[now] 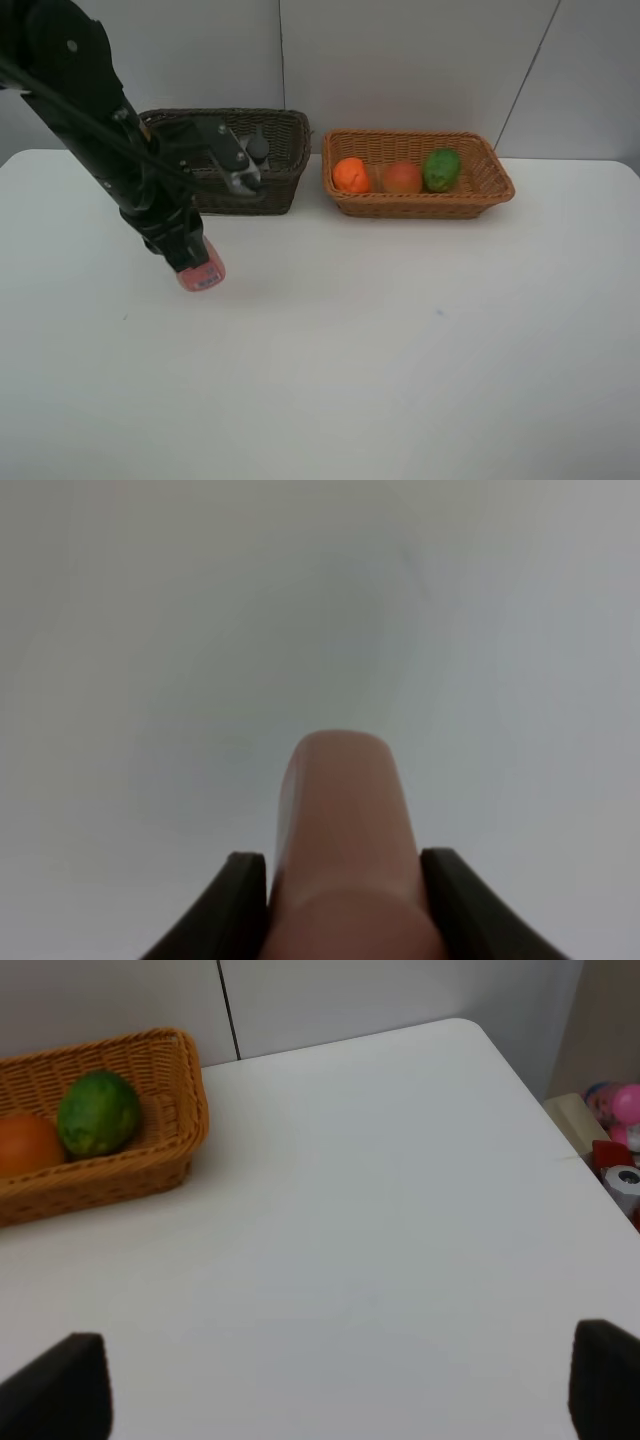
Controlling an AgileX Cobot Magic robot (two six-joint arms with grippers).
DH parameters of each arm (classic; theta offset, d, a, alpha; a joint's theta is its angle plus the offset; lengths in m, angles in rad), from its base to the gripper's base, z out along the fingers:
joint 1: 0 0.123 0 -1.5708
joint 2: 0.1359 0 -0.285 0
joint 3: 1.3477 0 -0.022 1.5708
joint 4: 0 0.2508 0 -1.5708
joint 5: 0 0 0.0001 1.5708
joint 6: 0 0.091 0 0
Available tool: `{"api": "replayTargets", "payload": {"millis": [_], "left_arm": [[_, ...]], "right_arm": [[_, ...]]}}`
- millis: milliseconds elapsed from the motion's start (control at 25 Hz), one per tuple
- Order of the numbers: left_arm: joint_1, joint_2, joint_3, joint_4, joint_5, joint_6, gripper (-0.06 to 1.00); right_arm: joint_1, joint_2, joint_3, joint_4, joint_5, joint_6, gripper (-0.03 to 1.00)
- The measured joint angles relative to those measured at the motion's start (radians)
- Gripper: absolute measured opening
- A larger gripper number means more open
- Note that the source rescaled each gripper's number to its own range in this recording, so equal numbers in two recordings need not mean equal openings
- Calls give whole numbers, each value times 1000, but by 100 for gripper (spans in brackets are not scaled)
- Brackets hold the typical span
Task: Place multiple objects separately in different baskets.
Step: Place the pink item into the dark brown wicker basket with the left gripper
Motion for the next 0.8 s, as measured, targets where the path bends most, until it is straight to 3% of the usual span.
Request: {"api": "replayTargets", "payload": {"millis": [160,320,480,800], "left_arm": [[0,0,-167,108,66,-494,41],[3,7,-297,253,127,-773,41],[38,45,-394,325,136,-867,41],[103,214,-554,359,62,-879,41]], "right_arm": [[0,0,0,0,0,0,100],[0,0,0,0,0,0,100],[0,0,0,0,0,0,100],[0,0,0,0,0,0,100]]}}
